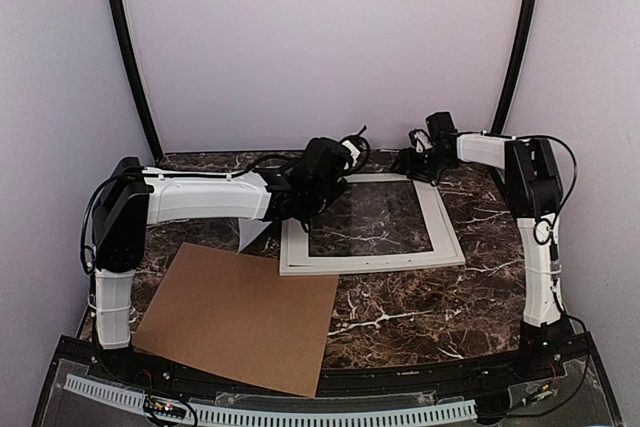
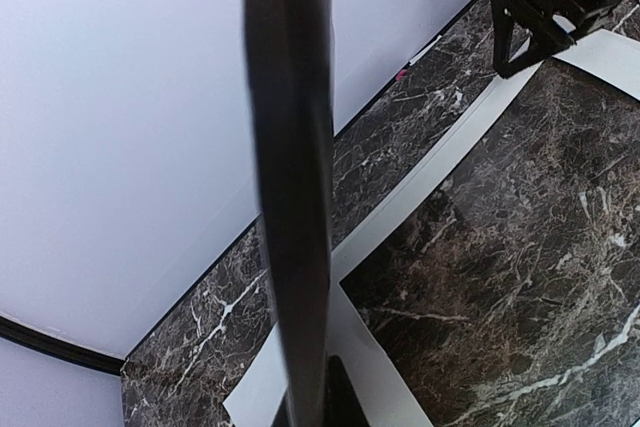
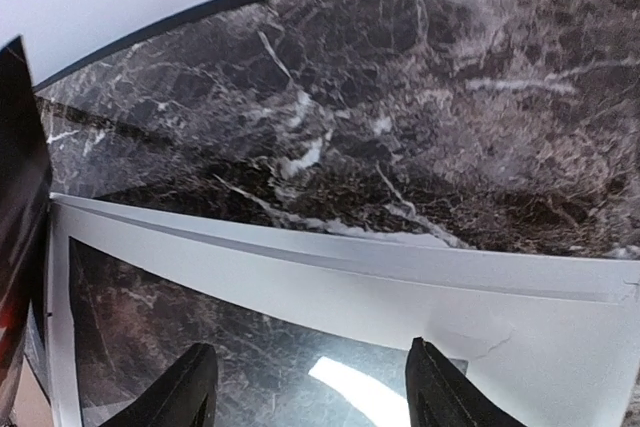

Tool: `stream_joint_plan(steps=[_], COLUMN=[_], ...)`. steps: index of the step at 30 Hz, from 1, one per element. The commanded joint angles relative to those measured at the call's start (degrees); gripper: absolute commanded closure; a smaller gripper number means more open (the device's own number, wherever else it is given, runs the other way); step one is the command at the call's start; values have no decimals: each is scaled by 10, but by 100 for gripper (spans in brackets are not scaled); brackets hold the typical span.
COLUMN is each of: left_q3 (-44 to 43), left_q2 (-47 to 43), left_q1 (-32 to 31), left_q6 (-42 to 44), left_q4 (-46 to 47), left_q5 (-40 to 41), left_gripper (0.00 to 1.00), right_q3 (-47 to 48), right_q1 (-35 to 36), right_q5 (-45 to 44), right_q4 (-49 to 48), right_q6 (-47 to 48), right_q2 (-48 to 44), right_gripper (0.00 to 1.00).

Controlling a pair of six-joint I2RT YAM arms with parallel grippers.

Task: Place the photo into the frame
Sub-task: Adjust the mat board, then pick up the mat board from the glass panel.

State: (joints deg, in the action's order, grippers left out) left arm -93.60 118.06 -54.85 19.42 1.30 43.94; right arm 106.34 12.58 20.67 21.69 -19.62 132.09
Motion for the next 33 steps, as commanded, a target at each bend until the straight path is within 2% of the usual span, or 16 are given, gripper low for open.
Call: stream_joint_plan(steps=[1,10,20,26,33], left_q3=[2,4,8,9,10], left_q2=[-16,-16,-17,-17,-18], left_q1=[2,2,1,1,2], left_q6=[5,1,3,8,23], left_q4=[17,16,17,23,28], left_q5=[3,2,5,8,7], left_gripper=[100,100,100,100,100], right_q3=[11,-40,-52,-98,-169], right_q1=[2,3,15,24,25], right_q5=[18,12,-40,-44,-19], right_q4=[-20,-29,26,21,-10], right_q6=[-15,-14,-8,-14,-7], right_q2=[32,23,13,6,-44], right_gripper=[35,36,36,37,37])
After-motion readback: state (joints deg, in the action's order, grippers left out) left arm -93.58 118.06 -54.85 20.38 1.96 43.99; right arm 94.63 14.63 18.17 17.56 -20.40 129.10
